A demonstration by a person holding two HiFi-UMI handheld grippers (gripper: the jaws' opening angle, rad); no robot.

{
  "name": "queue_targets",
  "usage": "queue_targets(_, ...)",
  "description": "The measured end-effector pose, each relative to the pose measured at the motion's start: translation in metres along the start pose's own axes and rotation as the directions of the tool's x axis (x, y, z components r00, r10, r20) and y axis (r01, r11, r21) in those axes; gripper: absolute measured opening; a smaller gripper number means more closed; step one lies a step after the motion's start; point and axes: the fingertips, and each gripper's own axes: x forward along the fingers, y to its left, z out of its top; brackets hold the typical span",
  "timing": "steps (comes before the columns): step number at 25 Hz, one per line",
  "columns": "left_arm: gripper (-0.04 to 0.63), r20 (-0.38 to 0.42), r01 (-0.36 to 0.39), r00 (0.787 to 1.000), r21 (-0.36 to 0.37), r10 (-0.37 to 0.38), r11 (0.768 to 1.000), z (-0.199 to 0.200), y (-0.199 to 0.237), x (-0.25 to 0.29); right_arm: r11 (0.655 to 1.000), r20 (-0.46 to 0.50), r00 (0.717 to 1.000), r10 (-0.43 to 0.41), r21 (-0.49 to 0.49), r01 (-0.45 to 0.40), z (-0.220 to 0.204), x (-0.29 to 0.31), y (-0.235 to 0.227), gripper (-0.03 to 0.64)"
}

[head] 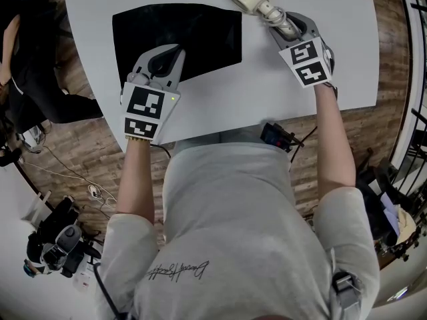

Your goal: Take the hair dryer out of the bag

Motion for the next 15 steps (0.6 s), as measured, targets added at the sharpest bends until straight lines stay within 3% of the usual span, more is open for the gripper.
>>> queue_targets(15,0.018,0.000,0.006,1.000,-0.004,-0.006,1.000,-0.0038,-0.0020,0.0025,1.000,0.018,1.000,0.002,-0.004,-0.002,0.0003,-0.0012,-0.0012,0.268)
